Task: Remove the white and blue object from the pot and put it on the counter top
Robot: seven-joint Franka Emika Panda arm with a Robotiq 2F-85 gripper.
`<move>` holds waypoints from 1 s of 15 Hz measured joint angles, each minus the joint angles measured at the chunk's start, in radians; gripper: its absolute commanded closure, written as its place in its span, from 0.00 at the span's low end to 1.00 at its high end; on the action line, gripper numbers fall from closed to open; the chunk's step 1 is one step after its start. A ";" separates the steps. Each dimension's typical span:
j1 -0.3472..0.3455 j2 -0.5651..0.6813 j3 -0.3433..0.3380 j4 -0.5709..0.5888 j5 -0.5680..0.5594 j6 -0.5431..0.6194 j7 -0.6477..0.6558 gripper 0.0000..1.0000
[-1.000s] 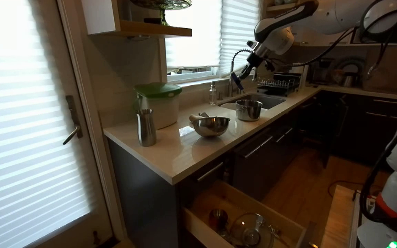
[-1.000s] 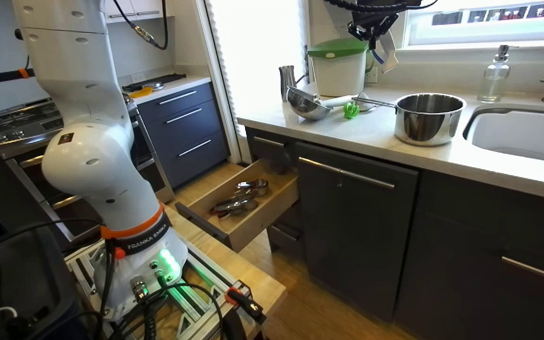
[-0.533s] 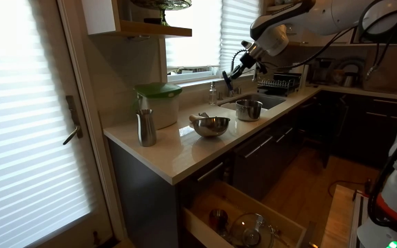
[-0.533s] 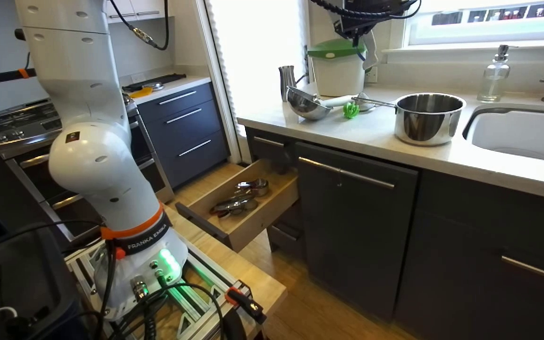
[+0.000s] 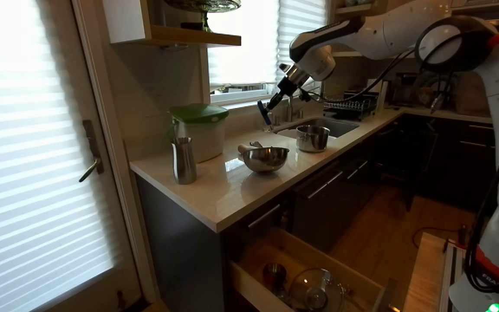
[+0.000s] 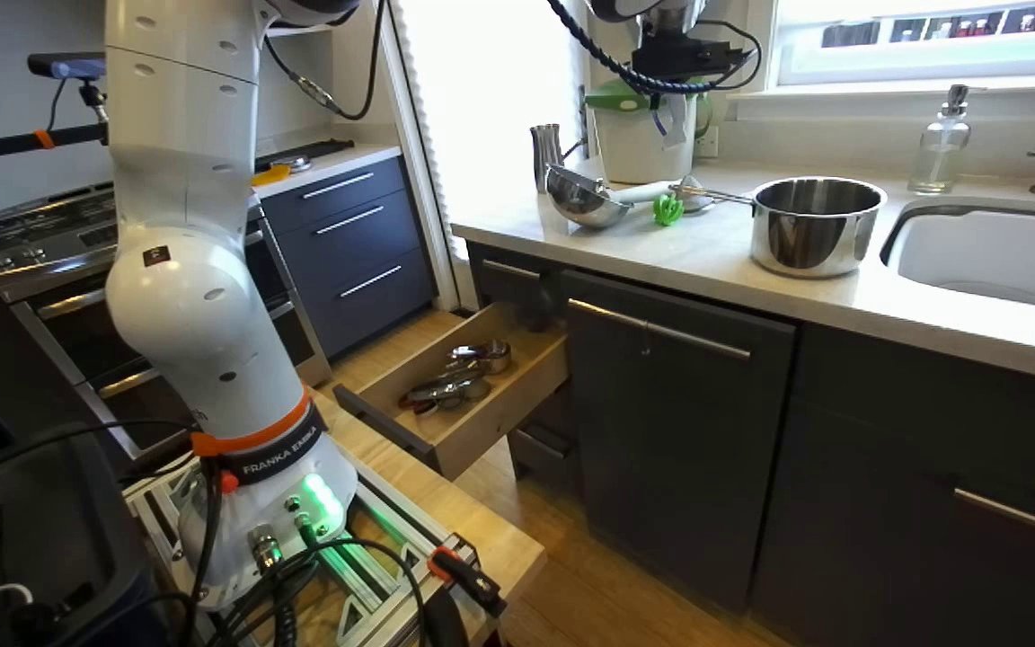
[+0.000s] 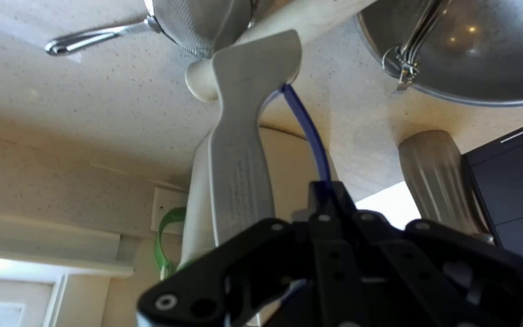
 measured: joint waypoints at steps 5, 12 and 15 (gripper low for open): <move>-0.002 0.152 -0.013 0.169 -0.158 -0.107 0.206 0.99; -0.051 0.329 -0.021 0.398 -0.306 -0.332 0.416 0.99; -0.066 0.390 -0.022 0.479 -0.364 -0.433 0.456 0.99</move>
